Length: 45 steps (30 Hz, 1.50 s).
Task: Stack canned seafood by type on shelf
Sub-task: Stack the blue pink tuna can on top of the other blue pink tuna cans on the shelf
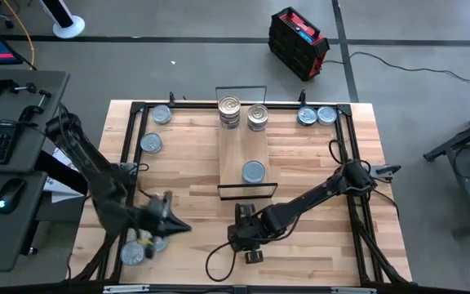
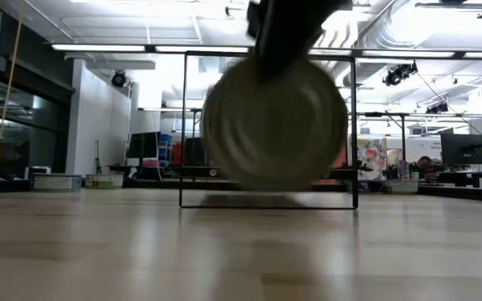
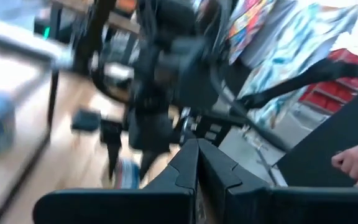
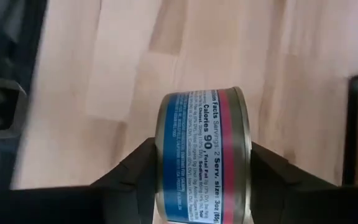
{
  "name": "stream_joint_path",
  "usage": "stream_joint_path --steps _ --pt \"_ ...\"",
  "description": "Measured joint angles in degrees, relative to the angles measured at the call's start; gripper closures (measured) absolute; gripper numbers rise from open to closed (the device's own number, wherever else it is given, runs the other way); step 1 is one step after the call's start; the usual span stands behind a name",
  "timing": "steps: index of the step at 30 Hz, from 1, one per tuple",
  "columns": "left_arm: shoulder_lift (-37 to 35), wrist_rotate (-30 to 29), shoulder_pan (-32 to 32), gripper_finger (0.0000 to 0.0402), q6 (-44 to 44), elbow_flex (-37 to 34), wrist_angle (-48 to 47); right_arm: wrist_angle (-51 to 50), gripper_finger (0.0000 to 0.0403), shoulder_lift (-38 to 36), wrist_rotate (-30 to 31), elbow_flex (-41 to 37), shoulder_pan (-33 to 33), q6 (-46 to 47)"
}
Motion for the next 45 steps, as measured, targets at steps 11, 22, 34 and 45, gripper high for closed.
stream_joint_path --steps 11,22,34,45 --pt "-19.6 -0.2 0.6 0.0402 17.1 0.1 -7.8 -38.7 0.0242 -0.4 -4.6 7.2 6.7 20.8" --pt "-21.3 -0.3 0.6 0.0402 14.7 0.1 -10.5 -24.2 0.0242 -26.0 -4.6 -31.1 -1.0 36.7" --pt "-21.3 -14.7 7.3 0.0401 15.4 0.1 -7.6 -8.3 0.0242 -49.4 13.2 -48.0 -35.9 7.6" --pt "-20.1 -14.3 24.1 0.0401 7.7 0.1 -1.0 12.6 0.0242 -41.4 11.7 -30.9 -52.0 -49.8"
